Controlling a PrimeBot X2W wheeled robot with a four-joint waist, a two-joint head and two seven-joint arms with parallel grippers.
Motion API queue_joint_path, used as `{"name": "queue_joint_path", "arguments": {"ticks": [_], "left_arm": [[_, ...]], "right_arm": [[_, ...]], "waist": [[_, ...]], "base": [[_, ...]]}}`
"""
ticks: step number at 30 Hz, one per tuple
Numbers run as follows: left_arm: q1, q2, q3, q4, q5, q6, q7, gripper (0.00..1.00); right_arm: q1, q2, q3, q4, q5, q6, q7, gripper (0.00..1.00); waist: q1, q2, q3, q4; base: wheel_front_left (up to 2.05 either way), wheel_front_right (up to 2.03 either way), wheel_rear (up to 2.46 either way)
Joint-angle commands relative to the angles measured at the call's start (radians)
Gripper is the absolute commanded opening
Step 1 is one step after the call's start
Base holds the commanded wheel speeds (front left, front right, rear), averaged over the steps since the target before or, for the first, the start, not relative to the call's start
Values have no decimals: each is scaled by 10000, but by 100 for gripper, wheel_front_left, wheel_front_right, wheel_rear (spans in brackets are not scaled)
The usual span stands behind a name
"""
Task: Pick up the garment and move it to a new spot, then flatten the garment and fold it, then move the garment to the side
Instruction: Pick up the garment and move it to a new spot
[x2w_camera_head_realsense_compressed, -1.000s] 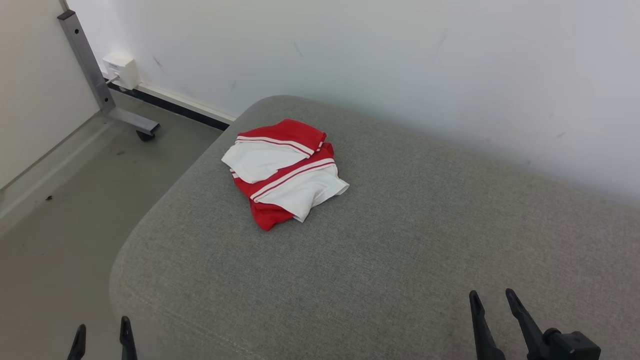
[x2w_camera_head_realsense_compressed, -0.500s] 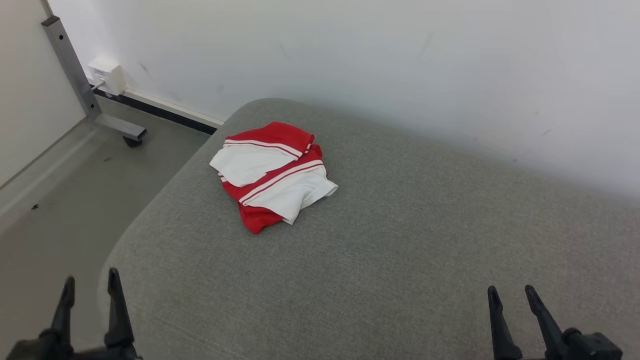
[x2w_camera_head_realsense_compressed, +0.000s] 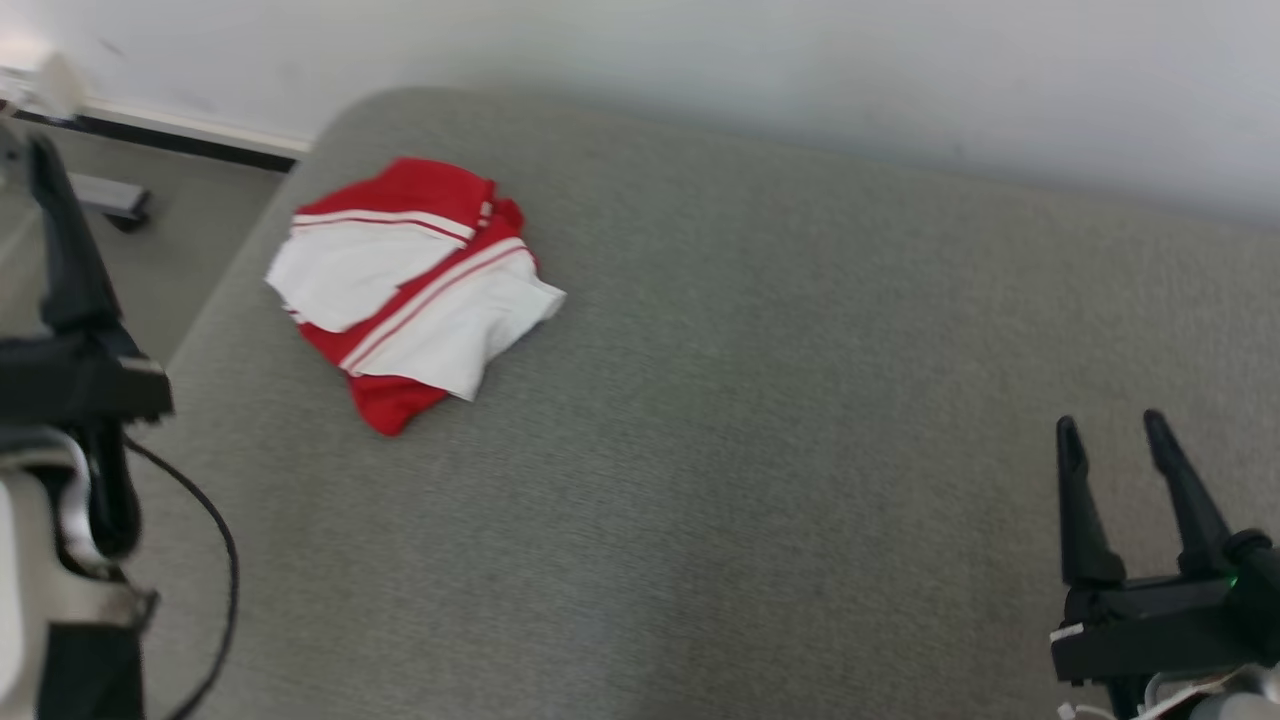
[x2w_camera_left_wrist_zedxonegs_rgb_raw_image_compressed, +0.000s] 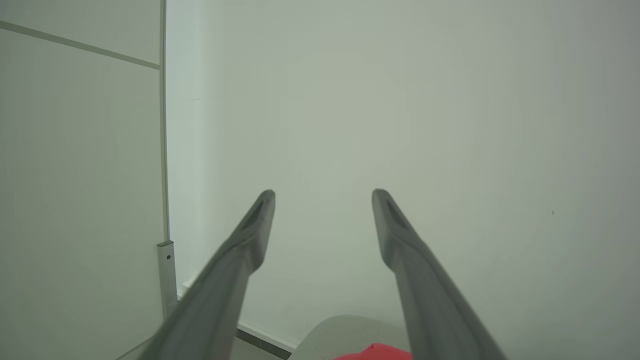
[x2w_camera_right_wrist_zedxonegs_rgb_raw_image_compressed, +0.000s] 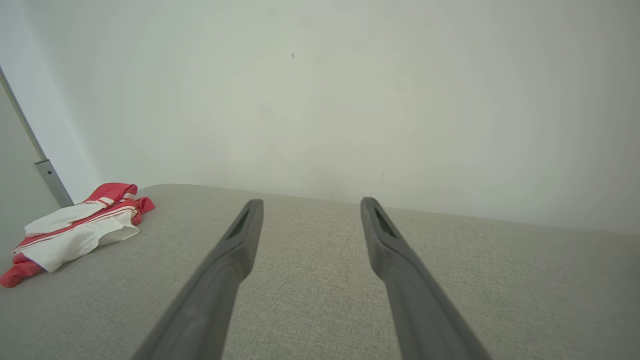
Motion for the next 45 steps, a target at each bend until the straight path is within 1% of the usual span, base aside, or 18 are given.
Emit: {"name": "queue_joint_path", "arguments": {"ticks": [1, 5, 11, 14, 16, 21, 25, 27, 30, 31, 35, 36, 37, 38, 41, 44, 45], "left_arm": [[-546, 168, -16, 162, -27, -35, 28, 100], [-1623, 672, -32, 777, -43, -69, 260, 100], [-2729, 1285, -117, 2115, -157, -169, 728, 100], [-3147, 1548, -150, 3009, -247, -229, 953, 100], [-3337, 1771, -229, 3618, -106, -235, 1116, 100], [-3844, 1996, -322, 5193, -357, -301, 1686, 100], [-4103, 2113, -584, 6386, -612, -366, 2553, 100], [-4194, 2248, -902, 6900, -613, -410, 3190, 100], [-4350, 2377, -1232, 7358, -850, -438, 3859, 100], [-4363, 2420, -1430, 7497, -833, -413, 4182, 100], [-4502, 2522, -1892, 8069, -1364, -417, 5725, 100], [-4556, 2651, -2122, 8121, -1443, -419, 6136, 100], [-4620, 2759, -2194, 8073, -1487, -419, 6139, 90], [-4665, 2818, -2289, 8032, -1553, -401, 6137, 0], [-4613, 2904, -2533, 7996, -1622, -402, 6174, 0], [-4504, 3065, -2757, 7915, -1746, -402, 5827, 0], [-4509, 3133, -2787, 7839, -1764, -402, 5556, 0]], "right_arm": [[-198, -91, -149, -158, -65, 8, 9, 100], [-417, -186, -479, -383, -30, 8, -86, 100], [-630, -162, -732, -657, -82, 8, -183, 100], [-702, -162, -826, -762, -127, 8, -199, 100], [-743, -174, -861, -821, -141, 8, -183, 100], [-794, -197, -959, -973, -195, 8, -107, 100], [-843, -164, -1000, -1037, -243, 8, -51, 100], [-871, -148, -988, -1038, -276, 8, -38, 100], [-899, -157, -956, -1022, -266, 8, -30, 100], [-907, -129, -934, -1031, -285, 8, -8, 100], [-890, -149, -914, -1043, -256, 8, 40, 100], [-876, -123, -896, -1059, -277, 8, 61, 100], [-875, -105, -892, -1070, -291, 8, 44, 100], [-877, -89, -889, -1078, -302, 8, 48, 100], [-888, -100, -888, -1043, -284, 8, 59, 100], [-930, -68, -842, -965, -266, 8, 61, 100], [-947, -52, -842, -936, -244, 8, 40, 100]], "waist": [[-2, -2, 2164, -2052], [-2, -2, 2851, -2640], [-2, -2, 3496, -3257], [-2, -2, 3668, -3420], [-2, -2, 3770, -3508], [-2, -2, 3904, -3603], [-2, -2, 3898, -3642], [-2, -2, 3868, -3655], [-2, -2, 3806, -3687], [-2, -2, 3779, -3701], [-2, -2, 3705, -3732], [-2, -2, 3676, -3755], [-2, -2, 3662, -3768], [-2, -2, 3648, -3778], [-2, -2, 3592, -3804], [-2, -2, 3480, -3833], [-2, -2, 3431, -3829]], "base": [[0, 0, 0], [0, 0, 0], [0, 0, 0], [0, 0, 0], [0, 0, 0], [0, 0, 0], [0, 0, 0], [0, 0, 0], [0, 0, 0], [0, 0, 0], [0, 0, 0], [0, 0, 0], [0, 0, 0], [0, 0, 0], [0, 0, 0], [0, 0, 0], [0, 0, 0]]}}
